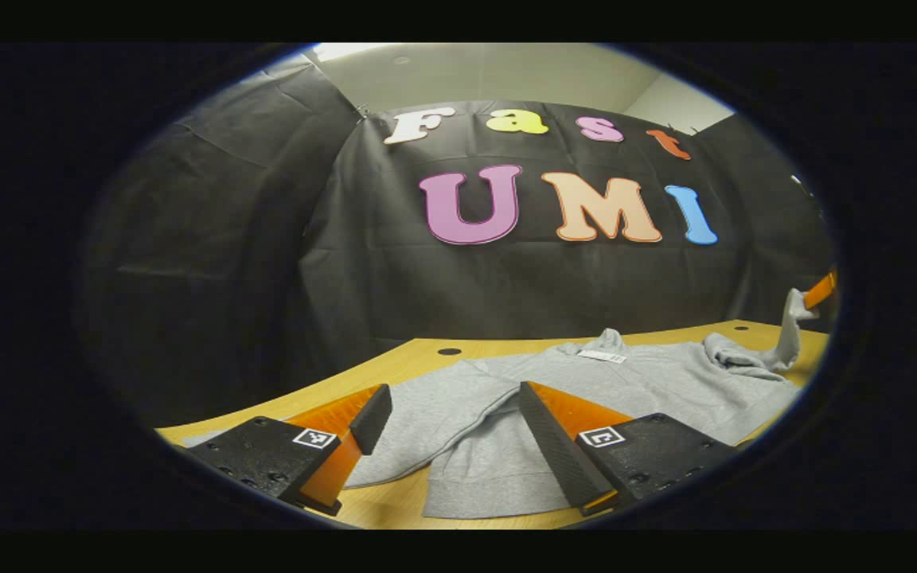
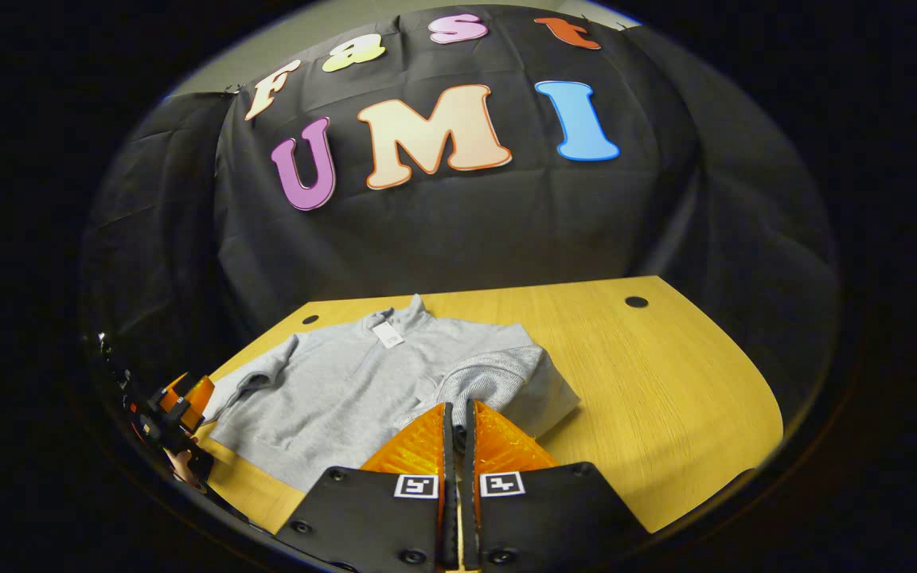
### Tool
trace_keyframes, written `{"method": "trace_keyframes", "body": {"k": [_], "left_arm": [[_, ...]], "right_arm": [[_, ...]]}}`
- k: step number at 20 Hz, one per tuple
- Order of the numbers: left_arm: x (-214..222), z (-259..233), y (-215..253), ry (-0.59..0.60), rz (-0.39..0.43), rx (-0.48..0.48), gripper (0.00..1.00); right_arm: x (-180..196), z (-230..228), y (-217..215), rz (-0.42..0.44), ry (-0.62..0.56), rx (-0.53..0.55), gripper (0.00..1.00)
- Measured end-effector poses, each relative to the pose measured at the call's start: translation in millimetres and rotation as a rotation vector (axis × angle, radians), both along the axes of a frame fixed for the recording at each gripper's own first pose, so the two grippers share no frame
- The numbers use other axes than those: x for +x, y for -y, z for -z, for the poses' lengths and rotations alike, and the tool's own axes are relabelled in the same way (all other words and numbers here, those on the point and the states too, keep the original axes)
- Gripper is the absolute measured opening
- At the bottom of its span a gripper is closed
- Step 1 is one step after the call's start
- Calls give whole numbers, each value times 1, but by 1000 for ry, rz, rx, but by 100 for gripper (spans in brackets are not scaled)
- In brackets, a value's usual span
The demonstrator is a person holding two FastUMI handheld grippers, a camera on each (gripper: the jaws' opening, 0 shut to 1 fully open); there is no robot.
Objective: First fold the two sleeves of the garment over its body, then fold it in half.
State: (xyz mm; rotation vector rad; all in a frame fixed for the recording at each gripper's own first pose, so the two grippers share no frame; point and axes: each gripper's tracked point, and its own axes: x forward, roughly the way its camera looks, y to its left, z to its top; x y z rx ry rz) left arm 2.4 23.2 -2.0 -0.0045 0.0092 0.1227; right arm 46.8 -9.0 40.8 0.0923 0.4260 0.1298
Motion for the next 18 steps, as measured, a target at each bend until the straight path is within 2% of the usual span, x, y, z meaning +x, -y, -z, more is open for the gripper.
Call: {"method": "trace_keyframes", "body": {"k": [8, 13, 18], "left_arm": [[1, 1, 0, 2, 0, 0, 94], [1, 1, 0, 2, 2, 0, 94], [1, 1, 0, 3, 3, 0, 94]], "right_arm": [[78, -28, -96, -150, 50, 16, 5], [117, -20, -186, -272, 25, 59, 5], [141, 0, -287, -405, -7, 94, 5]]}}
